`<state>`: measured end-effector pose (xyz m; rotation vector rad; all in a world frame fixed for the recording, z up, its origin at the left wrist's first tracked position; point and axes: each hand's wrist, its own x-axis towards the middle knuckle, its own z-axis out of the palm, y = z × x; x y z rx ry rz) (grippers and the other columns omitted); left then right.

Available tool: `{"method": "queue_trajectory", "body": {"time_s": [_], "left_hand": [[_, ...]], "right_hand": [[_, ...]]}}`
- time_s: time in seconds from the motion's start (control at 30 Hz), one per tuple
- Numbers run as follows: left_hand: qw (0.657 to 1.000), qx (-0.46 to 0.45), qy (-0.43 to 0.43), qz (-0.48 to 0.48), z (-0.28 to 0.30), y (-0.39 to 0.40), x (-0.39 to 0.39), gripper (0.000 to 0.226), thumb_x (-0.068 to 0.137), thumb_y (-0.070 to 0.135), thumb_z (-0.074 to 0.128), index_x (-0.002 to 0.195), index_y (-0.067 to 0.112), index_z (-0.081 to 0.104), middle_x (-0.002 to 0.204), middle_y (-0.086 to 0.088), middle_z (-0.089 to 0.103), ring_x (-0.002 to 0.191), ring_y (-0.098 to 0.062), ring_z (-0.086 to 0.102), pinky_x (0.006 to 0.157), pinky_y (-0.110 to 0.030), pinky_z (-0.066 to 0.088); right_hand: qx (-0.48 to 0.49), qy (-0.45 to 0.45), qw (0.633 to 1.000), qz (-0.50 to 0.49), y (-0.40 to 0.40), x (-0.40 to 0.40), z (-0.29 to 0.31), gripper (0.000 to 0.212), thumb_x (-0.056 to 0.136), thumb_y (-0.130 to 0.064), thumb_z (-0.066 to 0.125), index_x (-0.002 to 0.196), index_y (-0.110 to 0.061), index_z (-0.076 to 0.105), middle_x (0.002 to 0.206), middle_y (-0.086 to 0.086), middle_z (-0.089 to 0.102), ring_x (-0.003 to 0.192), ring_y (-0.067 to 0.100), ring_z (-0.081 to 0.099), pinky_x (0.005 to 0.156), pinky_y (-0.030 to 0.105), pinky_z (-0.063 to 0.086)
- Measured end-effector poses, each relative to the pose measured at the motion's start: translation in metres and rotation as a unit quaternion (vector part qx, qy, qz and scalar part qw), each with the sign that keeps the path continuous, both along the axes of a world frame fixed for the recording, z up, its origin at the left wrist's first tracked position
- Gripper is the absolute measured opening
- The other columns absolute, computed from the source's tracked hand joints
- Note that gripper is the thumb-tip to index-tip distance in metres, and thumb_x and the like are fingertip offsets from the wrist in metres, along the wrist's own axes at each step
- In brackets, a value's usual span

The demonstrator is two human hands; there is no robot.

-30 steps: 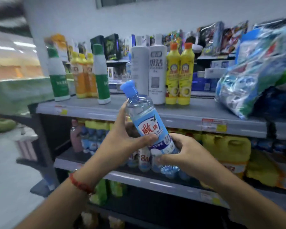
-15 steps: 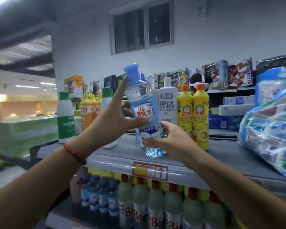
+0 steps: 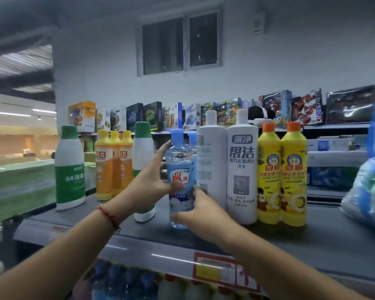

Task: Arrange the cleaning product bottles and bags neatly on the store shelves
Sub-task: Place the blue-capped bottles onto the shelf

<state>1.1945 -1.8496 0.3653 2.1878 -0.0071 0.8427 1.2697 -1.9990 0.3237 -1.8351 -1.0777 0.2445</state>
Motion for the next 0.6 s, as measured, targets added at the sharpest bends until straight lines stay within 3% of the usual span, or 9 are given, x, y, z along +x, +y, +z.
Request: {"method": "queue_trajectory", "body": {"time_s": [0.1, 0.23, 0.33, 0.43, 0.53, 0.6], "left_hand": [[0.999, -0.004, 0.033, -0.02, 0.004, 0.017, 0.013, 0.111, 0.083, 0.008, 0.08, 0.158, 0.045, 0.007, 0.124, 0.004, 0.06, 0.101, -0.001, 0.068, 0.077, -0.024, 0.06], [0.998, 0.05, 0.047, -0.013, 0.002, 0.027, 0.027, 0.113, 0.088, 0.013, 0.076, 0.159, 0.043, -0.007, 0.116, 0.019, 0.061, 0.092, 0.011, 0.067, 0.074, -0.014, 0.056], [0.996, 0.076, 0.051, 0.006, -0.003, 0.026, 0.032, 0.109, 0.095, 0.017, 0.069, 0.157, 0.039, -0.018, 0.115, 0.009, 0.064, 0.085, 0.002, 0.066, 0.071, -0.016, 0.053], [0.997, 0.072, 0.035, 0.006, -0.008, 0.026, 0.037, 0.106, 0.097, 0.013, 0.064, 0.155, 0.039, -0.021, 0.118, 0.006, 0.059, 0.092, -0.007, 0.065, 0.084, -0.027, 0.054], [0.996, 0.079, 0.032, 0.022, -0.014, 0.026, 0.043, 0.104, 0.098, 0.011, 0.063, 0.157, 0.038, -0.019, 0.121, 0.005, 0.061, 0.096, -0.01, 0.064, 0.085, -0.032, 0.054], [0.994, 0.102, 0.012, 0.041, -0.017, 0.025, 0.045, 0.101, 0.097, 0.014, 0.064, 0.159, 0.034, -0.014, 0.139, -0.004, 0.057, 0.107, -0.016, 0.064, 0.092, -0.038, 0.056]], "right_hand": [[-0.013, -0.013, 0.999, -0.035, 0.01, -0.007, -0.003, 0.078, 0.083, -0.028, 0.076, 0.147, -0.032, 0.033, 0.126, -0.01, 0.061, 0.111, 0.009, 0.062, 0.095, 0.026, 0.052], [-0.057, -0.061, 0.993, -0.088, 0.022, -0.021, -0.007, 0.082, 0.08, -0.039, 0.074, 0.15, -0.035, 0.031, 0.14, -0.007, 0.051, 0.121, 0.015, 0.056, 0.1, 0.032, 0.051], [-0.074, -0.082, 0.988, -0.107, 0.026, -0.03, -0.007, 0.076, 0.083, -0.036, 0.073, 0.148, -0.035, 0.034, 0.145, -0.01, 0.048, 0.127, 0.011, 0.052, 0.104, 0.028, 0.046], [-0.105, -0.104, 0.981, -0.128, 0.024, -0.035, -0.004, 0.084, 0.086, -0.035, 0.073, 0.156, -0.03, 0.026, 0.153, -0.01, 0.042, 0.136, 0.011, 0.046, 0.107, 0.025, 0.041], [-0.136, -0.136, 0.969, -0.154, 0.024, -0.04, 0.004, 0.074, 0.089, -0.032, 0.07, 0.153, -0.027, 0.032, 0.148, -0.005, 0.048, 0.125, 0.01, 0.051, 0.097, 0.021, 0.041], [-0.15, -0.152, 0.963, -0.166, 0.023, -0.042, 0.007, 0.064, 0.09, -0.031, 0.069, 0.147, -0.028, 0.04, 0.143, -0.005, 0.054, 0.119, 0.011, 0.055, 0.094, 0.021, 0.042]]}}
